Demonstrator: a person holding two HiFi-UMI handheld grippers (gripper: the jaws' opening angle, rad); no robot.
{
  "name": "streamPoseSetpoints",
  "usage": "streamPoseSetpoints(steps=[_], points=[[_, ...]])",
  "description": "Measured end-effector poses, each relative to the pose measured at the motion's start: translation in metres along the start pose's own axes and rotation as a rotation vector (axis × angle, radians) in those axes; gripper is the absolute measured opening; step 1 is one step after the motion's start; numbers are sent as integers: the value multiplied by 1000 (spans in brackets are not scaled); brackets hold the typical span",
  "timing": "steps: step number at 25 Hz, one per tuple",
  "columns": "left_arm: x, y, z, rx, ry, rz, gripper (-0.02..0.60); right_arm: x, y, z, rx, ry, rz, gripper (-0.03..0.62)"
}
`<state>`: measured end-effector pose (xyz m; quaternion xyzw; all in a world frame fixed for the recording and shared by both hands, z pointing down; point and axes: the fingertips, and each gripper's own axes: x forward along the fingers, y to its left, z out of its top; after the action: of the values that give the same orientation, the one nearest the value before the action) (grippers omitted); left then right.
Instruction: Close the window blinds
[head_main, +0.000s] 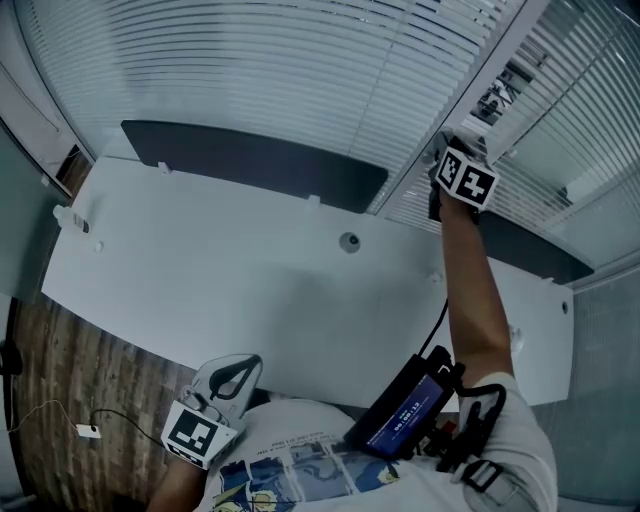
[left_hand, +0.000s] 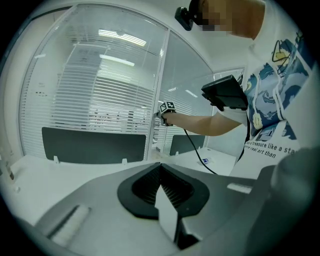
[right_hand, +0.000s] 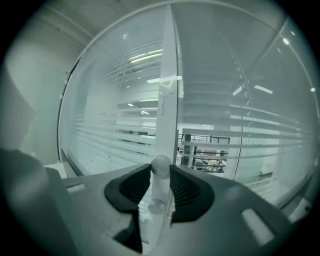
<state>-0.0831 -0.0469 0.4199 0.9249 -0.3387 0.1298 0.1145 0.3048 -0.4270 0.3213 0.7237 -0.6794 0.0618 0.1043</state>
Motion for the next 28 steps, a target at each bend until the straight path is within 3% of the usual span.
streamPoseSetpoints(steps=[21, 25, 28], points=[[7, -3, 2, -5, 10, -13, 6, 4, 11, -7, -850, 63, -157, 121], [7, -2, -3, 23, 0, -17, 6, 3, 12, -9, -863, 58, -157, 123], [7, -3, 2, 12, 5, -16, 6, 2, 12, -5, -775, 35, -131, 124]])
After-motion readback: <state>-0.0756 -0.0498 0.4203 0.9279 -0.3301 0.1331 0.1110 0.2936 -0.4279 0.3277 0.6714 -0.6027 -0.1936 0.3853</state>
